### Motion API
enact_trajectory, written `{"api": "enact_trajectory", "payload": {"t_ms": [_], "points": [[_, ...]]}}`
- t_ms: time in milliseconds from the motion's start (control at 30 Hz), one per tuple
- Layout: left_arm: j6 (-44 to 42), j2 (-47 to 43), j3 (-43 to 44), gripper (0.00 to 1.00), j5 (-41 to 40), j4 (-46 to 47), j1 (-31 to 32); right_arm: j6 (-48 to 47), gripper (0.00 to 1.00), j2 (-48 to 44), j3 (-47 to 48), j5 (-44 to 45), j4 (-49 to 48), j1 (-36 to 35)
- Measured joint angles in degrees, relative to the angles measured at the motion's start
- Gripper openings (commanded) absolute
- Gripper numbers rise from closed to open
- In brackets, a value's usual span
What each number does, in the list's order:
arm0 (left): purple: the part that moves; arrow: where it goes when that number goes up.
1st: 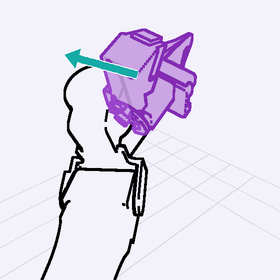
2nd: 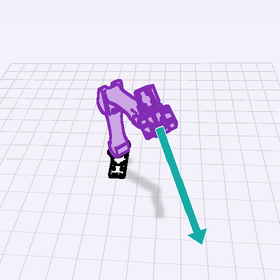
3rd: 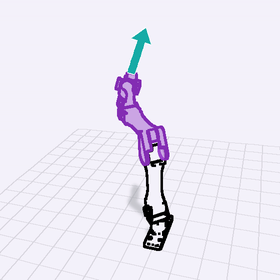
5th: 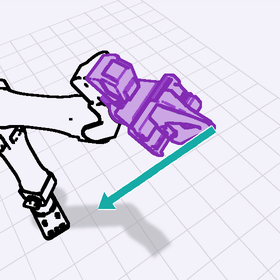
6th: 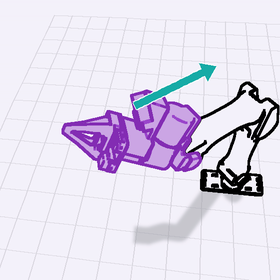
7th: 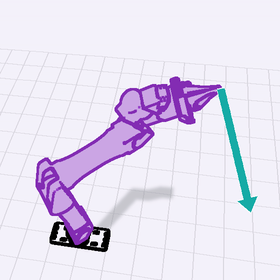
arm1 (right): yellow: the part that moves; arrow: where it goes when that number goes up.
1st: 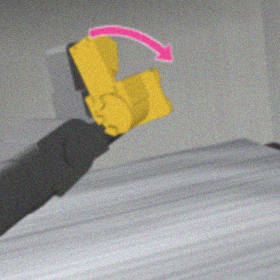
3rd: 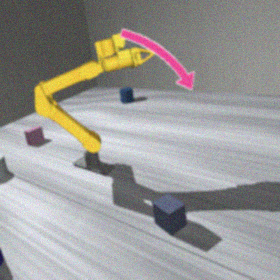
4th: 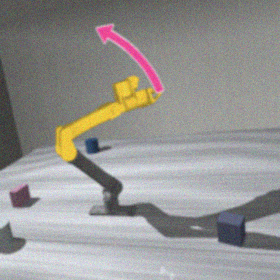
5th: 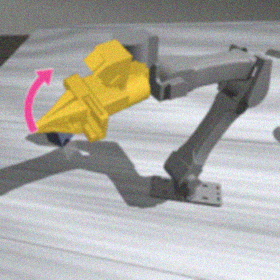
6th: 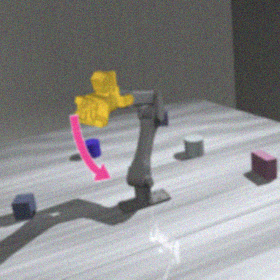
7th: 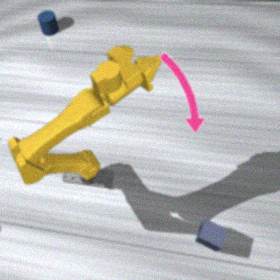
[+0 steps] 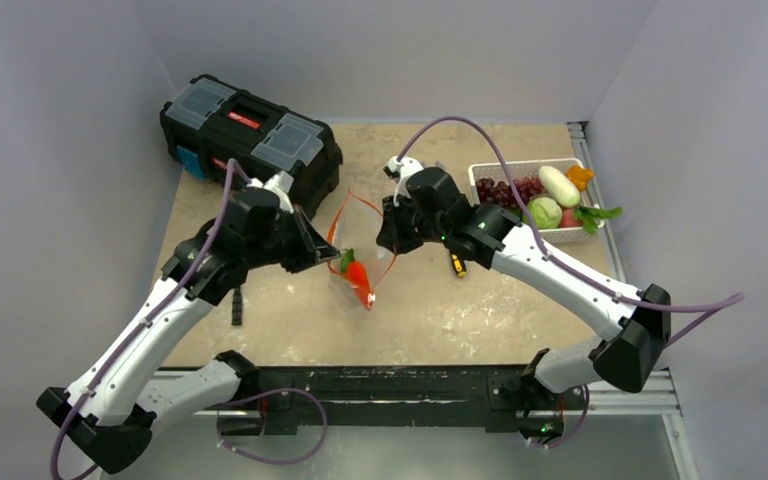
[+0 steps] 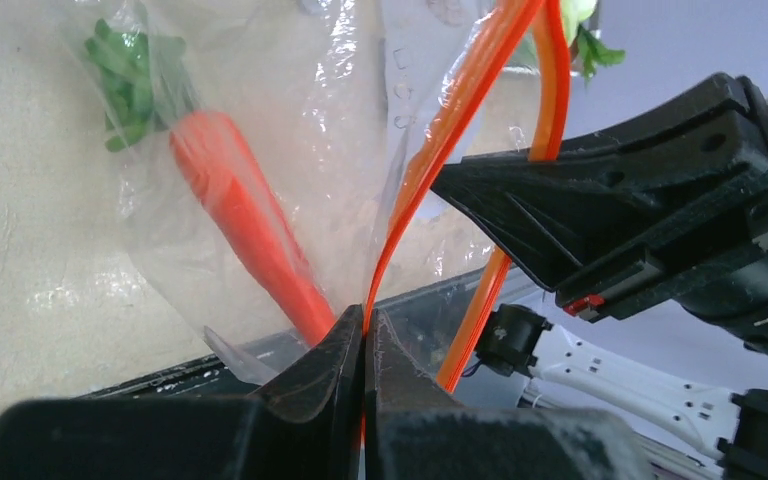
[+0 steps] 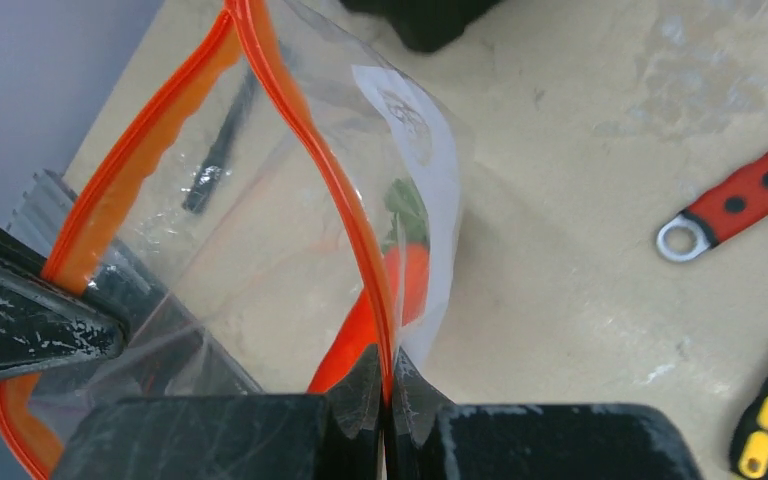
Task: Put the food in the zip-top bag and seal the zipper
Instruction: Adjust the zipper food storage bag at the center of the board.
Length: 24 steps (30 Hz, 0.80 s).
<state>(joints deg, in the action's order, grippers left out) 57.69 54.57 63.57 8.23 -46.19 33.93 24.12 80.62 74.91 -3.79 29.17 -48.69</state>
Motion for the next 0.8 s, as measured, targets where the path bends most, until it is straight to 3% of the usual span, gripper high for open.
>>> {"api": "enact_trajectory", "payload": {"t_ms": [200,367,433,567,667,800], "points": [[0.07,3.04,11.34,0.0,0.7,-1.73,-0.46,-3.19,0.0,-0.81,14.62,2.58,6.43,-0.11],[3.52,-3.56,3.08,0.0,1.77,1.16,-0.94,-0.92,0.0,-5.44,10.05,-1.77,2.14,-0.07],[4.35,-0.31,0.24,0.0,3.74,1.46,-2.01,-0.55,0.0,-4.04,6.54,-2.14,0.66,-0.07],[5.33,9.2,-3.78,0.0,6.54,2.97,-2.67,-2.14,0.0,7.15,7.93,0.39,5.11,-0.11],[7.15,4.22,-4.63,0.0,5.77,-0.31,-1.55,-3.08,0.0,11.45,11.82,2.34,13.27,-0.04],[9.94,-6.29,0.28,0.0,4.61,-1.09,-1.49,-3.37,0.0,8.7,18.67,0.76,16.5,-0.07]]}}
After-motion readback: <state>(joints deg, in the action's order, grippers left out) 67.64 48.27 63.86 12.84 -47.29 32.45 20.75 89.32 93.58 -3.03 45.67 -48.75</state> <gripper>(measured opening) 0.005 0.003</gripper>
